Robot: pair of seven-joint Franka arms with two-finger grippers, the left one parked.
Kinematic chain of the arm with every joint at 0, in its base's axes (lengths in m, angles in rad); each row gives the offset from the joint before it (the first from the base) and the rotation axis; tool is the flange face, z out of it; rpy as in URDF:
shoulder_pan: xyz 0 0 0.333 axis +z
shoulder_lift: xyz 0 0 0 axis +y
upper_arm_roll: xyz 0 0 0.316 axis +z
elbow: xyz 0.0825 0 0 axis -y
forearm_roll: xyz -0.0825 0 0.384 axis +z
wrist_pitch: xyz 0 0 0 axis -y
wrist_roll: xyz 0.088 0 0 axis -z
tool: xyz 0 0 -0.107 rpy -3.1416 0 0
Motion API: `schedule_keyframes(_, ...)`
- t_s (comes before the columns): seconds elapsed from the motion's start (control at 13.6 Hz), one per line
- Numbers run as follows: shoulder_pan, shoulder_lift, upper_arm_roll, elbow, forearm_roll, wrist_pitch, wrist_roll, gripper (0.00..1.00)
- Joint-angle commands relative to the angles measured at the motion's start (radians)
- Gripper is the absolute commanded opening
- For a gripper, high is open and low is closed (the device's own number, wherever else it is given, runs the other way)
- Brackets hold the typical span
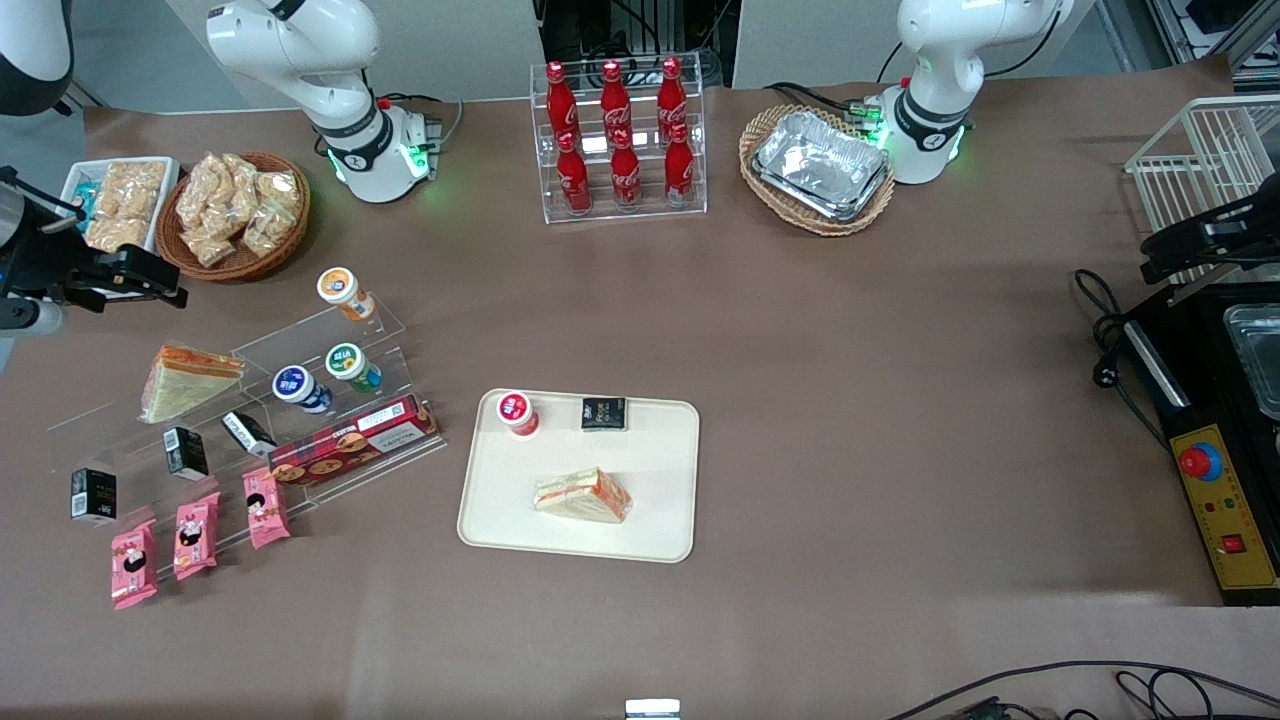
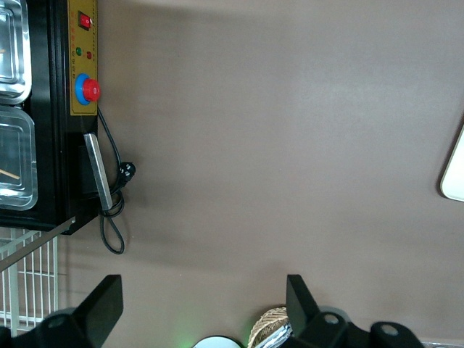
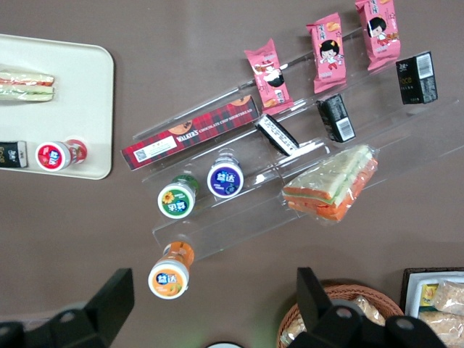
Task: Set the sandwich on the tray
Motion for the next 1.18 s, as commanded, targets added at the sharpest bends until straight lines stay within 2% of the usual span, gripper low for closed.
schedule_keyframes(0.0,-0.056,-0.007,0.012,0.011,0.016,-0.02,0.01,1.0)
schedule_keyframes(1.1,-0.056,0.006,0.002,0.011,0.014,0.013,0.012,1.0)
